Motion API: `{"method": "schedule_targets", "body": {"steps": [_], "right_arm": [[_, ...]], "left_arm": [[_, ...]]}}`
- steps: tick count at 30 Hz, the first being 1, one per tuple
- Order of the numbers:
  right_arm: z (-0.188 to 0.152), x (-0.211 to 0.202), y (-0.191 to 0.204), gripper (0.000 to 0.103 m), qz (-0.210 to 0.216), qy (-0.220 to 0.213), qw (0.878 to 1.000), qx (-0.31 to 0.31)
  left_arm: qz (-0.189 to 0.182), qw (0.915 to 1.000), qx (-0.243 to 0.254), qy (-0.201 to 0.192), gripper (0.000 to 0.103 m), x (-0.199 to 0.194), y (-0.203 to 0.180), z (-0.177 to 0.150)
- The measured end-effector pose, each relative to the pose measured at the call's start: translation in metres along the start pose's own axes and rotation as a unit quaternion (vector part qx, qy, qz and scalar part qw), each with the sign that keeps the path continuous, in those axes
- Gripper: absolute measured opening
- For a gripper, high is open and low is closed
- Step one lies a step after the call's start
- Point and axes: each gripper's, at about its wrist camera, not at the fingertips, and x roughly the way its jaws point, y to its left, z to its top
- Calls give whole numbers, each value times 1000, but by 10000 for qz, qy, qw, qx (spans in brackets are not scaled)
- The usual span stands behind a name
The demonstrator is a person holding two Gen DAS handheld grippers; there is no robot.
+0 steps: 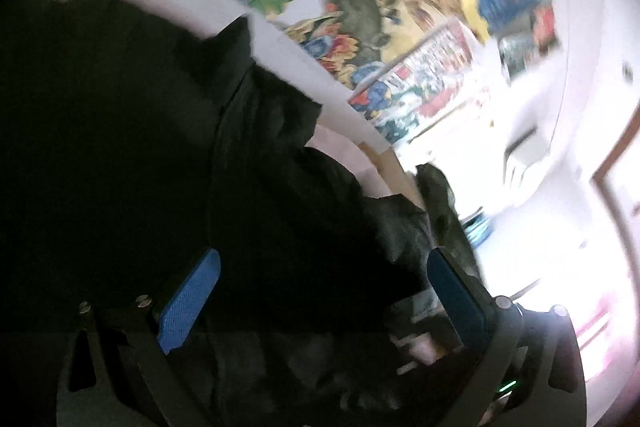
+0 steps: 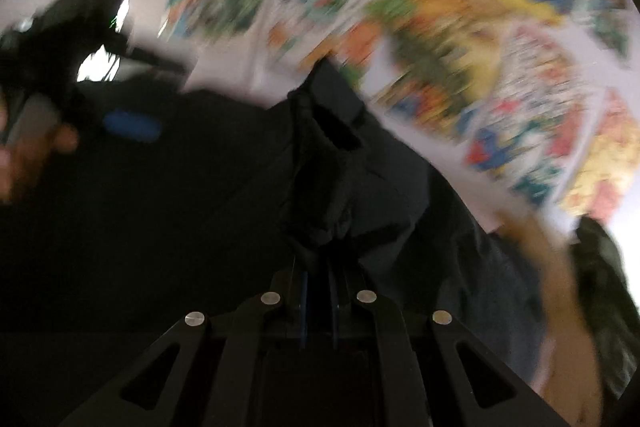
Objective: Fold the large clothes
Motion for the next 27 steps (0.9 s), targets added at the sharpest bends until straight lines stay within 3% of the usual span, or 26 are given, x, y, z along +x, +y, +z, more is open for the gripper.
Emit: {"method": "schedule_targets", "body": {"steps": [4,8,11,15,17,18,21,24,26,27], "right_arm": [[-15,36,32,9,235,584,9971,-432],[-18,41,41,9,207,625,9961,-587],[-16,38,36,9,227,533,9971,-499],[-16,29,38,9,242,413,9974,-546],[-15,26,41,9,224,366,9970,-644],[-17,22,45,9,205,338,9968,-699],[-16,16,47,10,173,242,9964,-791],[-13,0,46,17,369,-20,9959,-824],[-11,-19,45,29,439,-372,9949,-829],[-9,-30,44,49,435,-560,9942,-811]], "left_arm": [[214,9978,-571,269,101,22,31,6],[309,9958,-674,543,98,37,45,1],[287,9952,-647,669,74,44,44,-2],[373,9945,-819,532,35,48,46,0],[426,9947,-809,477,21,50,47,-1],[452,9955,-715,435,7,49,45,-2],[551,9975,-348,269,3,40,31,-3],[983,9945,372,39,1,27,4,0],[1400,9835,1119,-255,1,9,-17,3],[1663,9736,1503,-430,1,-1,-28,3]]}}
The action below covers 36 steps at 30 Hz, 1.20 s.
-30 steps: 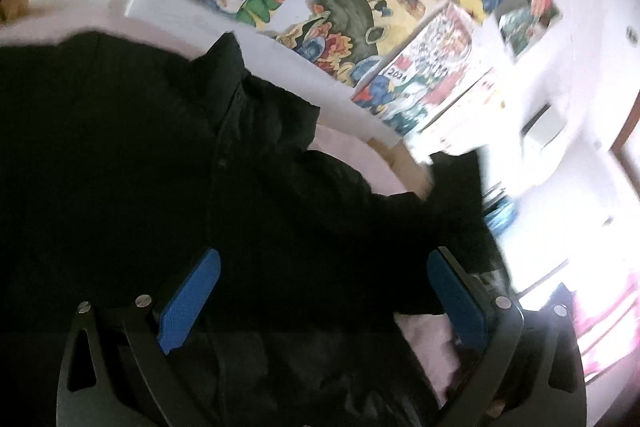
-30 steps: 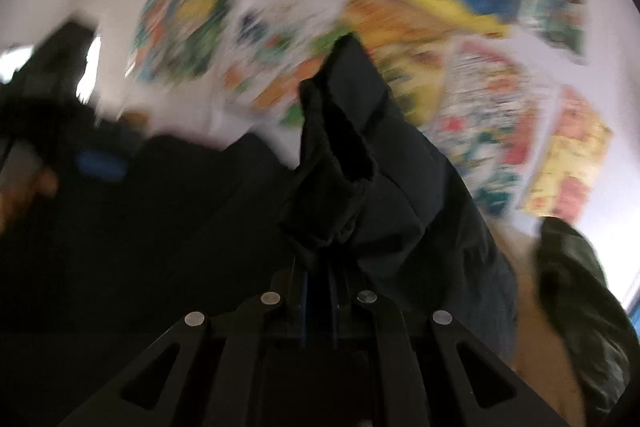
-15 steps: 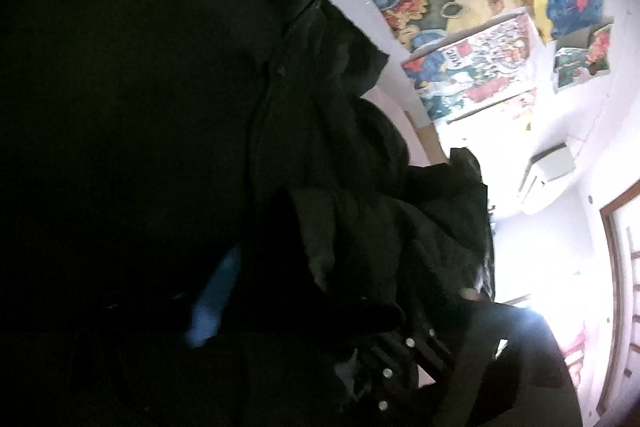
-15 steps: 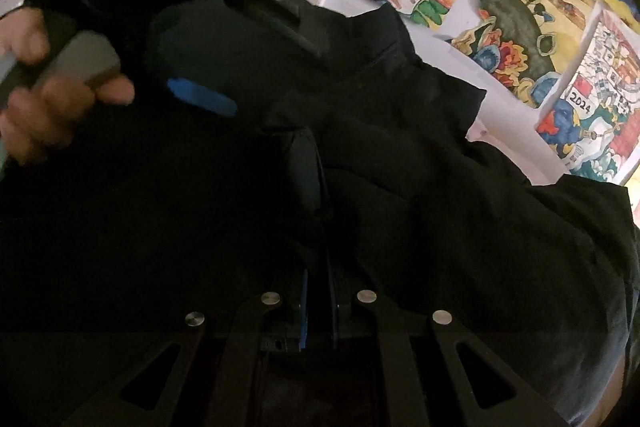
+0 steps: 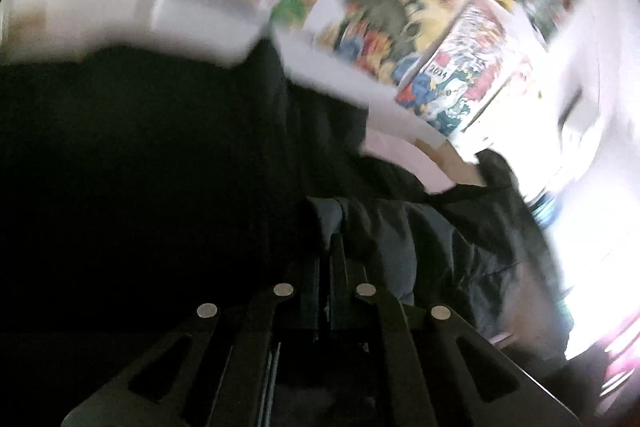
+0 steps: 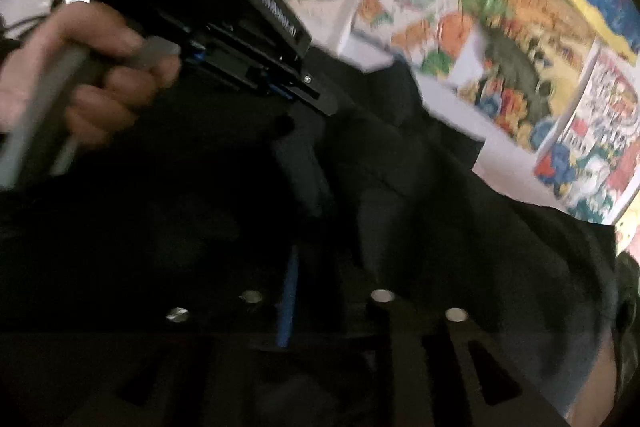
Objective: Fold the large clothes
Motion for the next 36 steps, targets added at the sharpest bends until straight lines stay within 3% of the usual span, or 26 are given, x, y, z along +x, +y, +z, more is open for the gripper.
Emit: {"method": "schedule_targets", "body": {"steps": [1,2,6,8,10,12,15,16,21,23,25,26,28,29,33,36], "right_arm": [[3,-11,-2,69,-69,-230,9997,36],[5,-21,-4,73,-140,-430,9989,79],[18,-38,-27,75,-564,-733,9946,462],[22,-28,-49,75,-886,-543,9910,839],[19,-6,-75,75,-1176,-87,9851,1250],[10,25,-96,74,-1171,466,9782,1649],[-9,64,-120,47,-1032,1074,9657,2126],[-17,82,-125,45,-976,1327,9599,2268],[-29,116,-123,44,-874,1684,9569,2201],[-33,123,-121,45,-877,1773,9565,2144],[-37,122,-122,45,-877,1784,9554,2185],[-38,120,-122,45,-881,1746,9558,2195],[-33,111,-122,45,-941,1667,9580,2136],[-28,108,-121,45,-947,1624,9596,2094],[10,84,-103,74,-695,1194,9716,1923],[48,75,-74,77,-333,1018,9796,1703]], "left_arm": [[316,9984,381,-270,1,-16,-4,6],[454,9967,540,-397,1,-24,-5,7],[1277,9820,1172,-748,1,-54,6,21],[1736,9721,1329,-855,1,-58,18,23],[2234,9613,1390,-820,1,-52,36,21],[2464,9581,1321,-624,1,-43,56,17],[2731,9546,1174,-210,1,-21,85,4],[2825,9523,1150,-59,2,-11,94,-2],[2909,9510,1034,144,4,3,118,-12],[2735,9575,904,114,7,-1,123,-11],[2430,9687,508,-99,16,-19,132,-11],[2402,9700,342,-183,20,-27,130,-7],[2307,9718,-131,-472,51,-58,137,-7],[2257,9716,-271,-657,57,-74,137,-7],[2229,9625,-781,-1333,83,-154,142,-28],[2501,9525,-982,-1436,88,-207,144,-46]]}}
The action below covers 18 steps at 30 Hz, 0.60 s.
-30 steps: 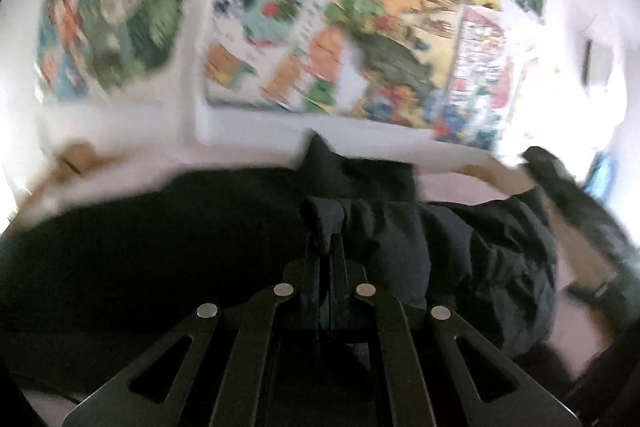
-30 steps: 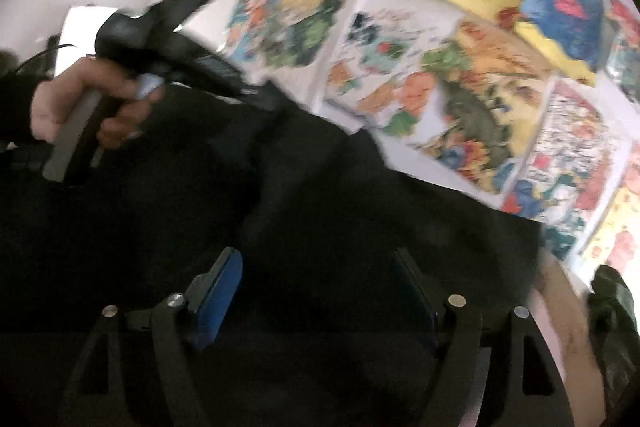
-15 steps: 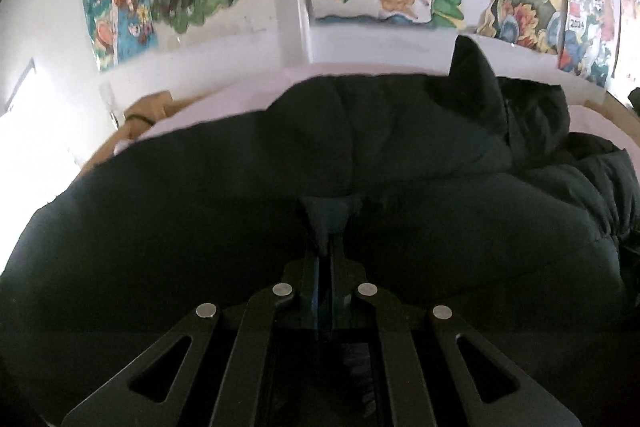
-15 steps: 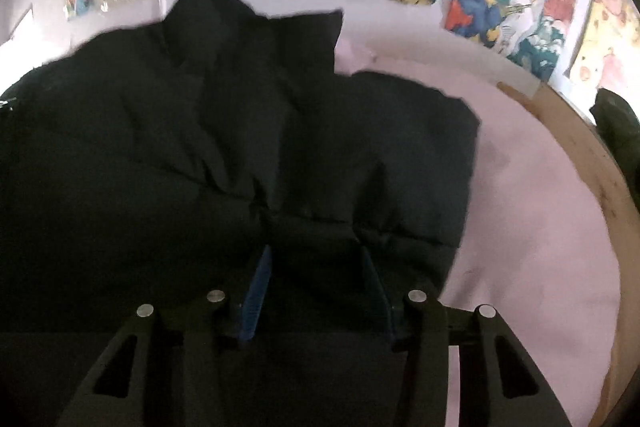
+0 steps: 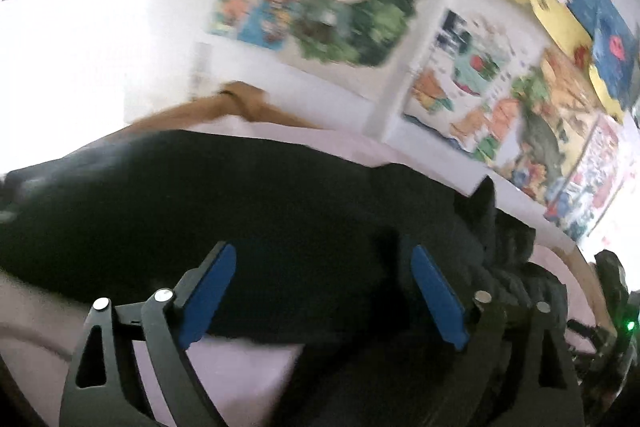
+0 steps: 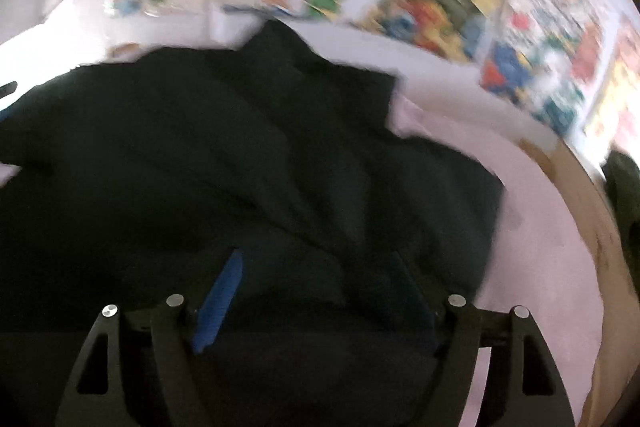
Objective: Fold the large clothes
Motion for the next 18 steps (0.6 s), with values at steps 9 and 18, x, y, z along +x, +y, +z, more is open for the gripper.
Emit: {"method": "schedule_targets", "body": {"steps": [9,18], "right_arm": [[47,-10,143,89,943,32,9934,-648],[65,61,203,89,381,-486,9968,-508]], "left_arm": [[694,9887,-1271,380,95,-70,127,-17],[766,9601,-2689,-60,94,-57,207,-35]]}}
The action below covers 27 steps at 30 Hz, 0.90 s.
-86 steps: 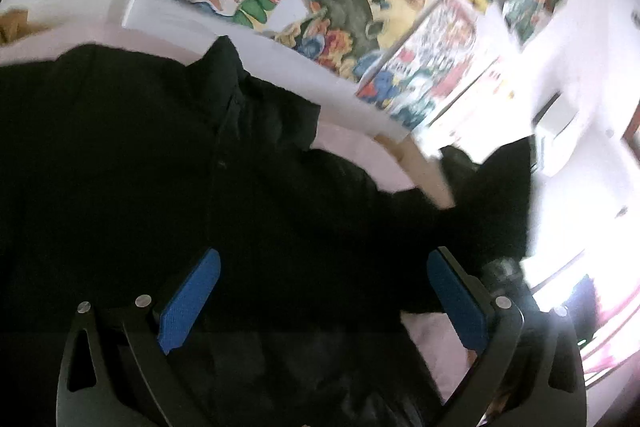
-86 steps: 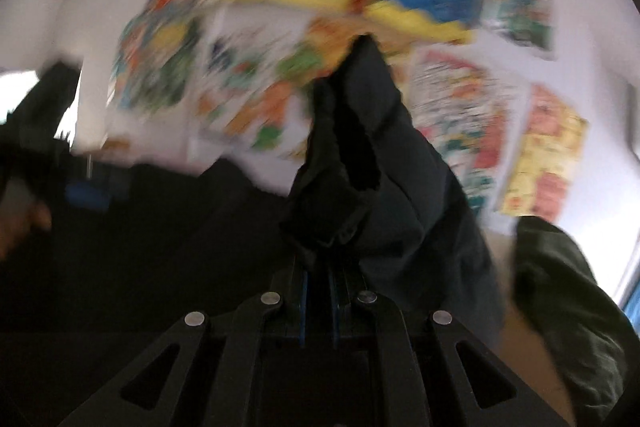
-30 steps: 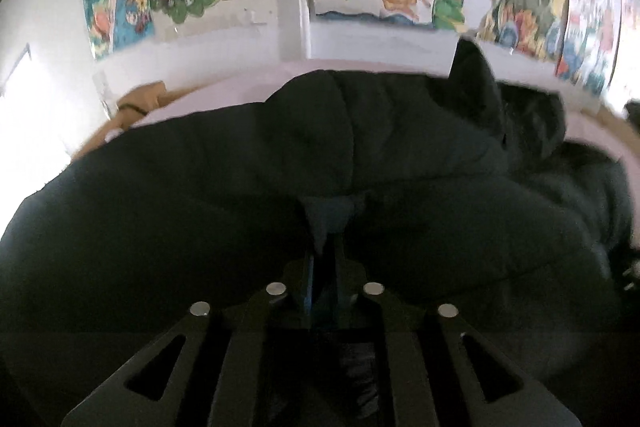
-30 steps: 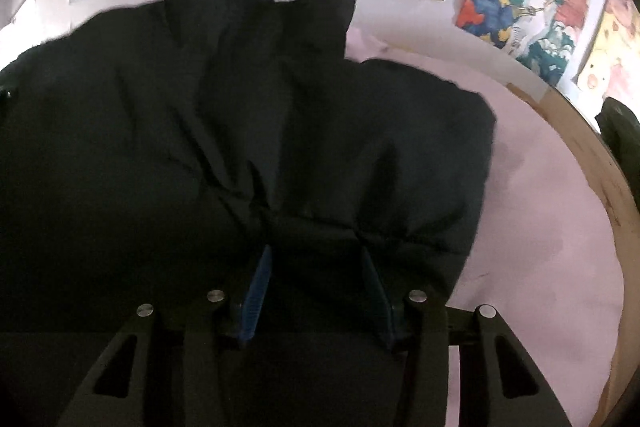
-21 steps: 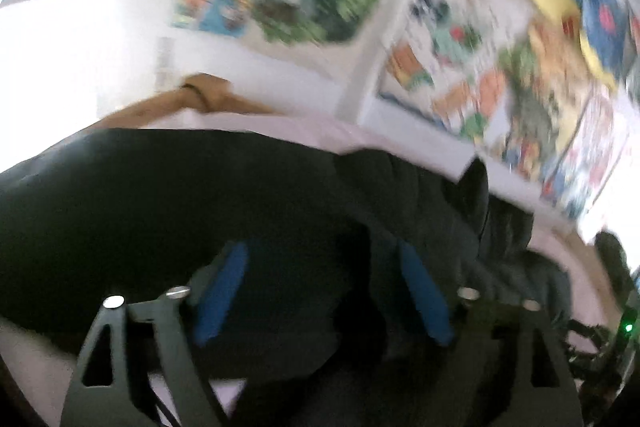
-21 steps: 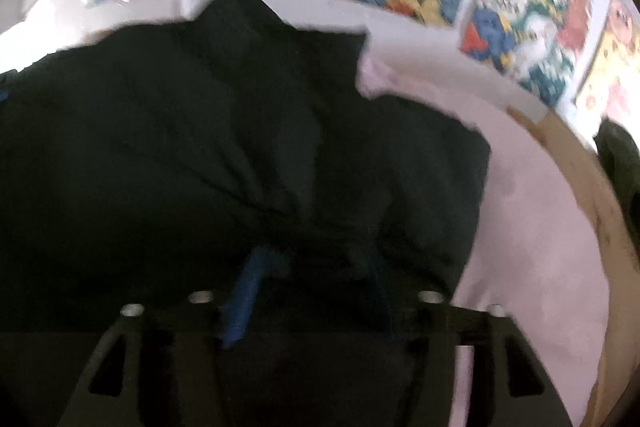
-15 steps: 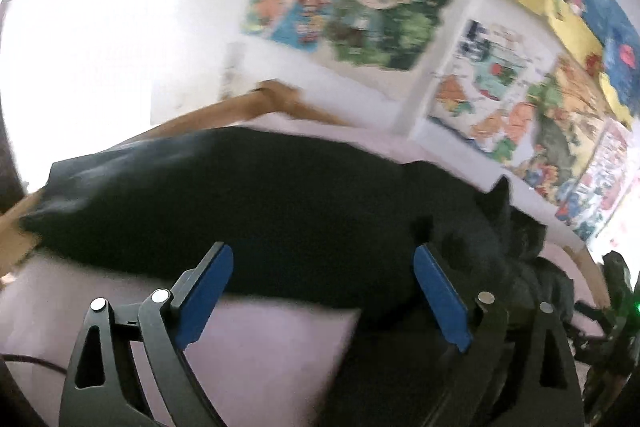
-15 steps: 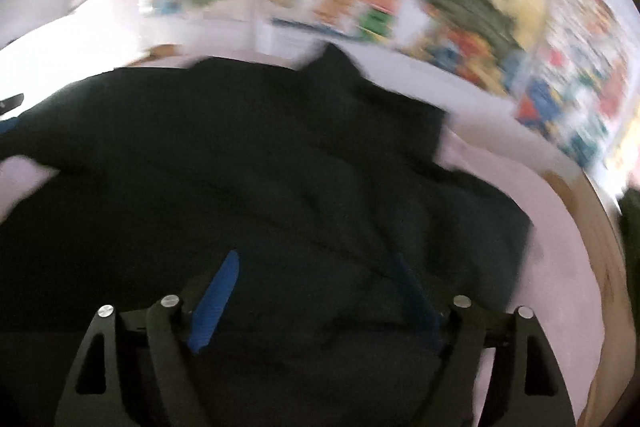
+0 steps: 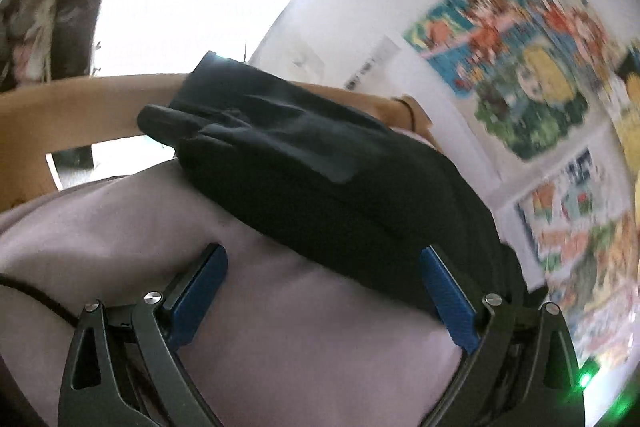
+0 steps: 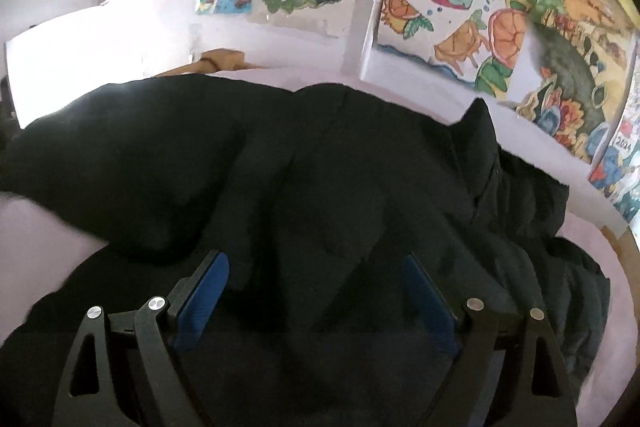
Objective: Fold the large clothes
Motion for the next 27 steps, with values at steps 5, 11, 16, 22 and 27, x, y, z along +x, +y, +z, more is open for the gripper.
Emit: {"method": "schedule_targets", "body": {"steps": [5,11,16,22,27], "right_arm": [[-9,7,13,89,-26,-580,9978,-316],[-9,43,13,89,6,-23,9999,-160],[-14,67,15,96,5,262,9995,-153],[-7,33,-14,96,636,-37,9972,390],[4,-4,-47,96,912,146,9940,591]], "left_arm": [[-231,9980,-443,-383,86,-2,17,8],[197,9977,-89,-634,13,-10,22,17],[45,9957,314,-868,4,-20,1,23],[-508,9837,1101,-1325,4,-50,-41,30],[-939,9618,1984,-1634,3,-77,-101,24]]}}
